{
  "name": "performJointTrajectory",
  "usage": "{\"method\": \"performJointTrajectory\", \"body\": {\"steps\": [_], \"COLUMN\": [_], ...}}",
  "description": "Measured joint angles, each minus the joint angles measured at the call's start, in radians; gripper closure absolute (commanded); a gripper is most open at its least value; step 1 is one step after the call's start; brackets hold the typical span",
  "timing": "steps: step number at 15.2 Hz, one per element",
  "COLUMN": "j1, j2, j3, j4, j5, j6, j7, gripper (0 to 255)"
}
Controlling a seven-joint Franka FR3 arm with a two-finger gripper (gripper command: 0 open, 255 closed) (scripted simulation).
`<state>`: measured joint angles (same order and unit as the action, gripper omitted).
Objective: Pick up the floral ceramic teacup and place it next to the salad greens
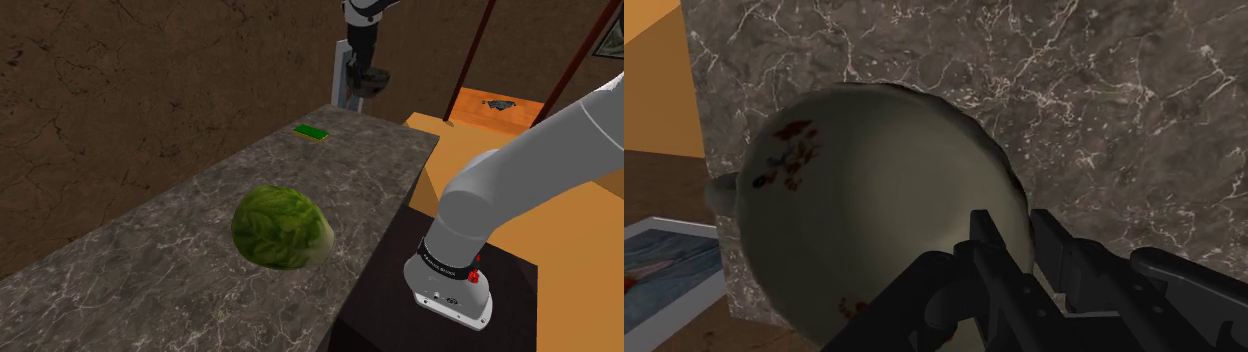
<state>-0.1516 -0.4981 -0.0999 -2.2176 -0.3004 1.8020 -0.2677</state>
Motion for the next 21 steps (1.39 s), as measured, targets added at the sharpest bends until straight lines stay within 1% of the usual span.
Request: {"method": "performJointTrajectory", "body": {"steps": [4, 9, 14, 21], "j1": [0.033, 0.07, 0.109, 0.162], "j2": [0.037, 0.11, 0.214, 0.387], "j3": [0.069, 0.148, 0.232, 0.331], "j4": [0.033, 0.113, 0.213, 0.409], "j5": [0.028, 0.057, 0.074, 0.066], "j6": [-0.02, -0.053, -0.079, -0.14], "j7": [0.085, 0.186, 0.302, 0.449], "gripper": [255, 255, 255, 255]}}
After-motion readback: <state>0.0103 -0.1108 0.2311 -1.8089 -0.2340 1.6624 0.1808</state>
